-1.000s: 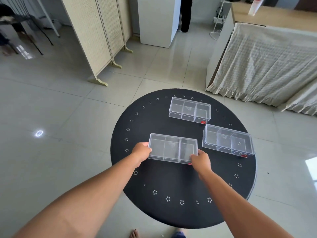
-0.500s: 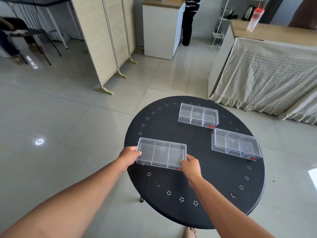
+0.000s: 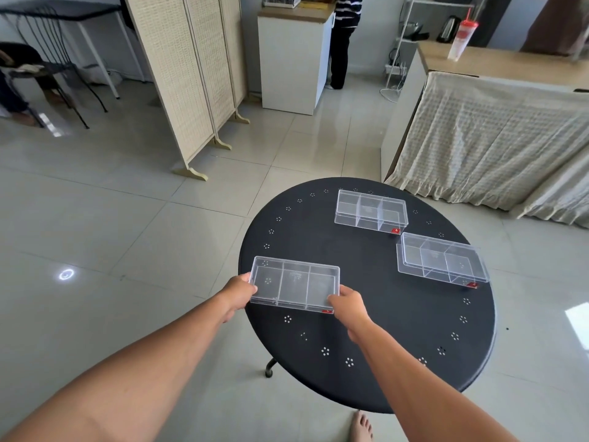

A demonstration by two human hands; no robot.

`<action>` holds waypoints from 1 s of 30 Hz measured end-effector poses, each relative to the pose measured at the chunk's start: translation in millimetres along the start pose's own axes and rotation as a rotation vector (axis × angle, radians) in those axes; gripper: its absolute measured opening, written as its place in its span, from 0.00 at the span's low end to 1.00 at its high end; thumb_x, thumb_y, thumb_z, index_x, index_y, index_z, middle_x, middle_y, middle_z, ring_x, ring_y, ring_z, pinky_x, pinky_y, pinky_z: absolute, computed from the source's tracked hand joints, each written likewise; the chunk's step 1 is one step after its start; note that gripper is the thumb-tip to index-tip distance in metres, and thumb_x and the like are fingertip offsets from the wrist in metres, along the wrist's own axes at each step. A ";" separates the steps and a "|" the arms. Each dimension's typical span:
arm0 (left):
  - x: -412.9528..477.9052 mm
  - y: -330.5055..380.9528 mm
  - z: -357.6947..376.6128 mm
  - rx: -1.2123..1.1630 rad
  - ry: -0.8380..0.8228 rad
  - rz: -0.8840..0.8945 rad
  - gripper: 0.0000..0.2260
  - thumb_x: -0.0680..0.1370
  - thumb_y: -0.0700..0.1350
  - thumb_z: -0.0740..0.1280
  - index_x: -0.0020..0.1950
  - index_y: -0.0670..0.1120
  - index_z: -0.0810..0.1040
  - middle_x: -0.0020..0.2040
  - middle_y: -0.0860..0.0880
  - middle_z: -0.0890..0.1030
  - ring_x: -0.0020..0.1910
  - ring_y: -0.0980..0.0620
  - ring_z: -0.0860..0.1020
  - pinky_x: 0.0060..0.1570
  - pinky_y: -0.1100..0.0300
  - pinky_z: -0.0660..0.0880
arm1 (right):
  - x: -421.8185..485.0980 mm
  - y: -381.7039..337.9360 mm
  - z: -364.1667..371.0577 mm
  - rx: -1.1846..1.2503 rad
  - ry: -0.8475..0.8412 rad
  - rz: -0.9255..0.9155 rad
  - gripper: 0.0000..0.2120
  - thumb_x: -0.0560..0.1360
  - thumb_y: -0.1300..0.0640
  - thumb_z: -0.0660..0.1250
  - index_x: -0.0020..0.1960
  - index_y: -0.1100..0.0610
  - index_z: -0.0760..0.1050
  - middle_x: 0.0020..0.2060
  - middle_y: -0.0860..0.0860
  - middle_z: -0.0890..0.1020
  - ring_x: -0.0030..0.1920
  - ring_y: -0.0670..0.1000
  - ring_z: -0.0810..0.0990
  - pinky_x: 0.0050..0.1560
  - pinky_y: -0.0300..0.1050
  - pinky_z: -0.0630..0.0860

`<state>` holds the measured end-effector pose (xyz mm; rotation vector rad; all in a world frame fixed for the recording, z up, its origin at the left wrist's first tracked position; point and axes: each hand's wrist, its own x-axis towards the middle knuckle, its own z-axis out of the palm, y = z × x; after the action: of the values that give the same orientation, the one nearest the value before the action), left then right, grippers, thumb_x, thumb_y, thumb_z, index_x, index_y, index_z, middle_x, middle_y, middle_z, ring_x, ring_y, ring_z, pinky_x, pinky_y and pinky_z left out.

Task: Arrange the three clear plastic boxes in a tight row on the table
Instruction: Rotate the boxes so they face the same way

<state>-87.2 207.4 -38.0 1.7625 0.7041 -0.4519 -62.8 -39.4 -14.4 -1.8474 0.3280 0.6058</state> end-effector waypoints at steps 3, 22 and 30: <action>1.9 -3.2 -0.3 -0.022 -0.011 0.011 0.21 0.80 0.36 0.57 0.71 0.51 0.72 0.64 0.48 0.78 0.62 0.47 0.75 0.56 0.57 0.68 | -1.6 -0.2 1.5 0.014 -0.014 0.006 0.17 0.73 0.68 0.58 0.51 0.53 0.80 0.42 0.47 0.84 0.43 0.48 0.80 0.39 0.38 0.73; 14.5 -19.2 -7.0 -0.160 0.198 -0.053 0.22 0.76 0.39 0.66 0.70 0.50 0.75 0.42 0.48 0.82 0.38 0.46 0.71 0.41 0.55 0.74 | 11.5 18.8 7.2 -0.090 0.092 0.031 0.23 0.75 0.67 0.55 0.58 0.47 0.81 0.36 0.45 0.80 0.29 0.45 0.70 0.33 0.37 0.68; 21.9 -16.7 -11.8 -0.128 0.229 -0.042 0.21 0.76 0.39 0.66 0.69 0.51 0.76 0.56 0.40 0.84 0.29 0.51 0.68 0.35 0.59 0.72 | 21.7 15.1 9.7 -0.076 0.091 0.021 0.22 0.78 0.66 0.56 0.63 0.49 0.80 0.36 0.43 0.80 0.33 0.44 0.71 0.37 0.38 0.69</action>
<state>-82.4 227.0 -60.2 1.6964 0.9128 -0.2287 -54.7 -34.2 -40.9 -1.9499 0.3897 0.5565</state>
